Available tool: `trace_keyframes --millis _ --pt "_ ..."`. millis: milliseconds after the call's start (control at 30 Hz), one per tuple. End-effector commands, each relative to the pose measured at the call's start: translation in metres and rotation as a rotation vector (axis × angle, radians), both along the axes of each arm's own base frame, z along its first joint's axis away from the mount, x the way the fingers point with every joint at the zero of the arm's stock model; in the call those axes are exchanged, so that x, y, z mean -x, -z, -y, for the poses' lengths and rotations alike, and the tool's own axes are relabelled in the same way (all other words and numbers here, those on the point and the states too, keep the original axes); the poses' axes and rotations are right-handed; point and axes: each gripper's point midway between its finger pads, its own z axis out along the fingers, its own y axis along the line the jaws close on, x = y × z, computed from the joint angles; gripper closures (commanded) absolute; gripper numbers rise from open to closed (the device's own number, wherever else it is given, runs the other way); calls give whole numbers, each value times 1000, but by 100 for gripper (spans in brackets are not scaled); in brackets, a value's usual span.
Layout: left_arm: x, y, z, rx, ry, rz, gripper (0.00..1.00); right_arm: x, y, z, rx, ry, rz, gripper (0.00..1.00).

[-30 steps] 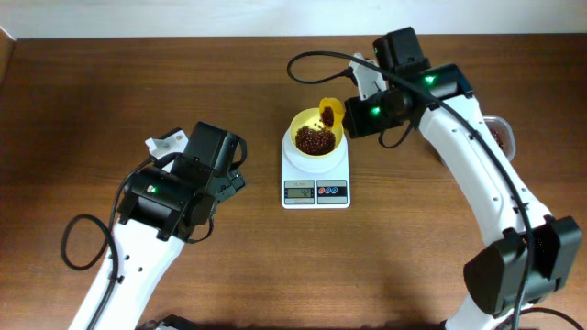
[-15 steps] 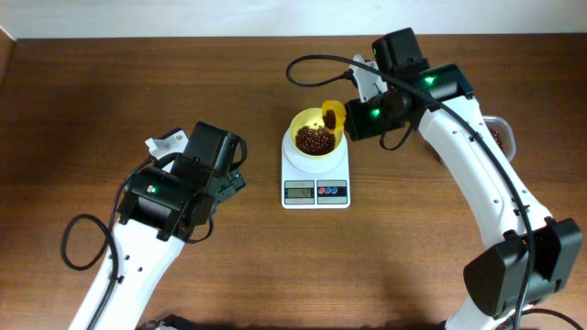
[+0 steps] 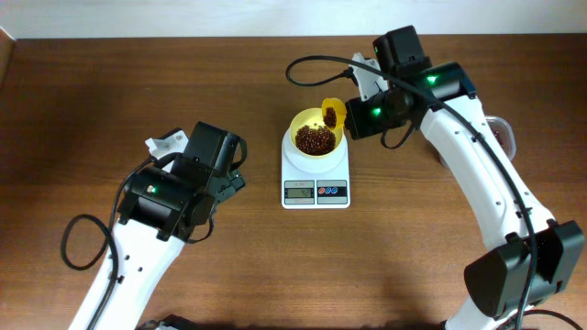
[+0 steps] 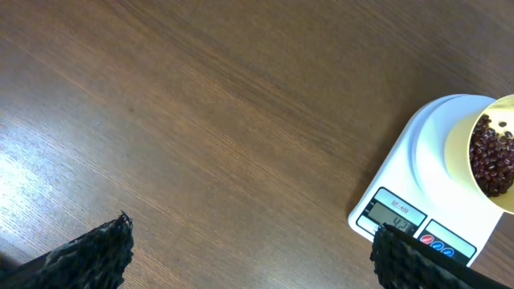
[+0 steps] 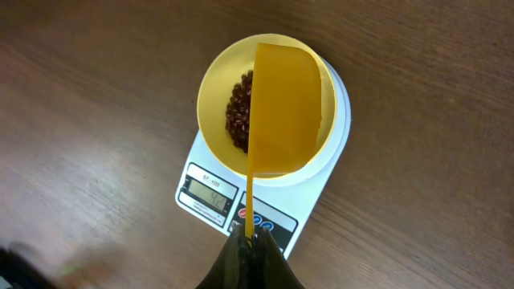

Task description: Scoop item into bowl and weigh 50g on scale

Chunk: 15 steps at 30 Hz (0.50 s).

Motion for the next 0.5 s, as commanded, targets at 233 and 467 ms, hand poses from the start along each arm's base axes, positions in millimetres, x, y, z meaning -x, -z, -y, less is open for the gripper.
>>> trace_keyframes --millis 233,467 --pt "1 -4 -3 -4 -6 15 1 5 -34 -10 -34 -32 81 96" --pt "1 -4 -3 -4 -7 14 1 4 -38 -6 0 -29 106 96"
